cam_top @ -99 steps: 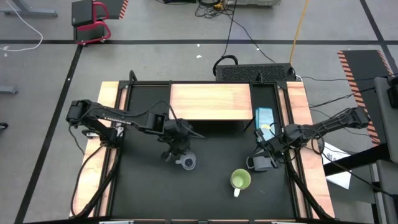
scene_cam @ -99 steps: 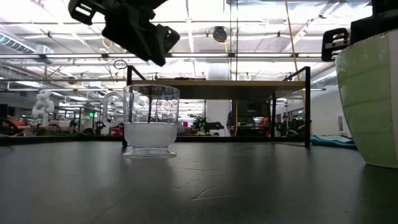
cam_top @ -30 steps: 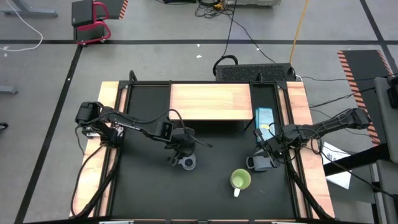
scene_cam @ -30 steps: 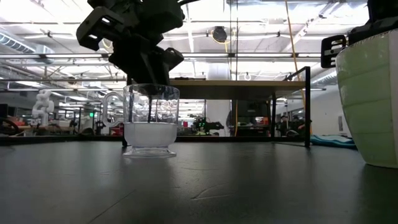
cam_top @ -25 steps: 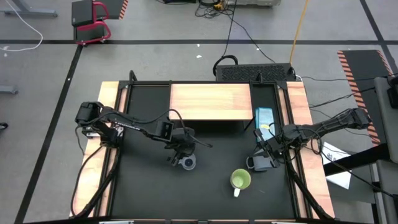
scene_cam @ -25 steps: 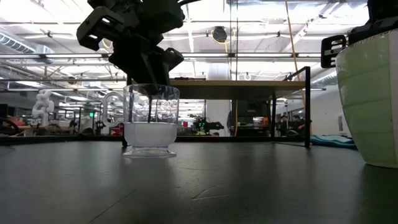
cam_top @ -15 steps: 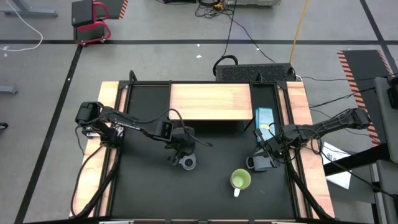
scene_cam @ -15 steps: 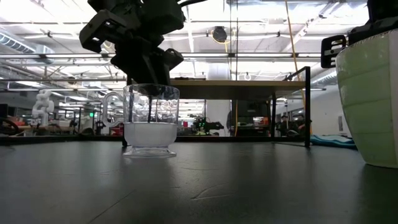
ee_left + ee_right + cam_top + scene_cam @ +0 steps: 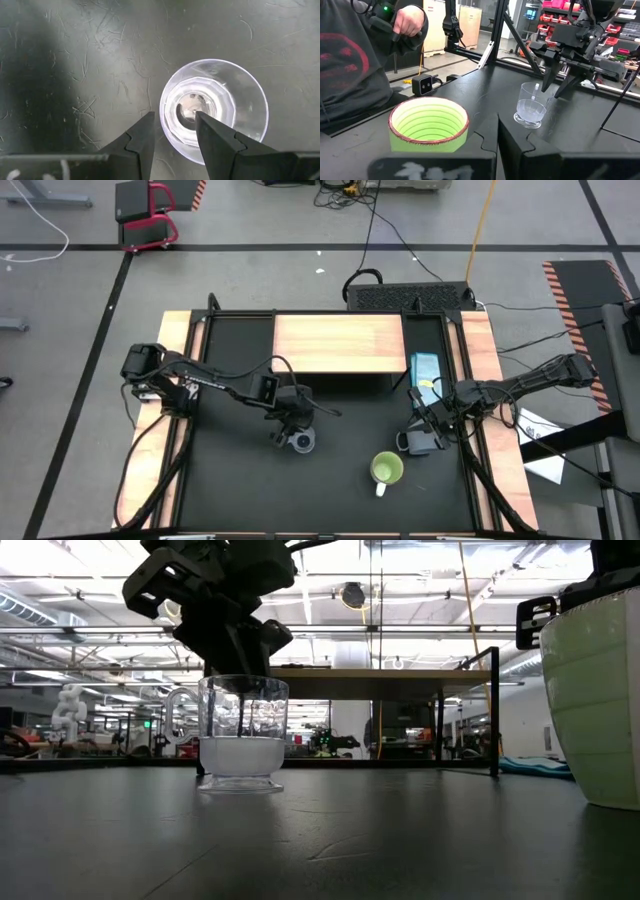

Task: Stack small to large cups/mugs on shelf
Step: Put the transparent mug on the shelf

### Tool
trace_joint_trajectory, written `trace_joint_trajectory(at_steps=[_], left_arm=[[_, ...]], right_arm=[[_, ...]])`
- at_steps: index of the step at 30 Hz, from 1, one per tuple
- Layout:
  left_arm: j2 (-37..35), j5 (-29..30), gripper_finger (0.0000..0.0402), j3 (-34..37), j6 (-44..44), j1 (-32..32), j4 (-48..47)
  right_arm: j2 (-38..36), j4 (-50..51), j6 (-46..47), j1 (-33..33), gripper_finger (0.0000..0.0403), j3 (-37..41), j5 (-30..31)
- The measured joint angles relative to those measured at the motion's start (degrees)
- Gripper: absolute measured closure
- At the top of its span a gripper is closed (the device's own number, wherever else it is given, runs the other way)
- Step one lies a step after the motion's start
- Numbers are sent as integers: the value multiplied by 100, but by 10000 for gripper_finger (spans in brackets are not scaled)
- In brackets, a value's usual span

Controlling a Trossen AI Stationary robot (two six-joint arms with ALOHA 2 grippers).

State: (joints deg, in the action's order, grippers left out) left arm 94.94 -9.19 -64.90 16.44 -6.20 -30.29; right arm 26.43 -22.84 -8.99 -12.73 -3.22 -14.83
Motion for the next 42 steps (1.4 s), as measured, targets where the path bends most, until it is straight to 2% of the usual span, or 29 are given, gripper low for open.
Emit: trace_joint_trajectory(at_steps=[5, 11, 21, 29, 36, 42], left_arm=[[193, -14, 267, 4, -5, 0, -24], [516, 94, 318, 7, 5, 0, 40], [425, 160, 393, 4, 40, 0, 56], [428, 173, 395, 2, -31, 0, 230], [428, 468, 397, -72, -1066, 4, 420], [428, 654, 398, -478, -1517, -100, 385]], right_arm=[[-2, 1, 59, 0, 403, 0, -2], [-1, 1, 85, -2, 403, 2, -2], [-1, 1, 85, 0, 403, 1, -4], [-1, 1, 113, -2, 403, 0, -4], [1, 103, 133, 0, 403, 2, -31], [1, 109, 226, -1, 403, 1, -35]])
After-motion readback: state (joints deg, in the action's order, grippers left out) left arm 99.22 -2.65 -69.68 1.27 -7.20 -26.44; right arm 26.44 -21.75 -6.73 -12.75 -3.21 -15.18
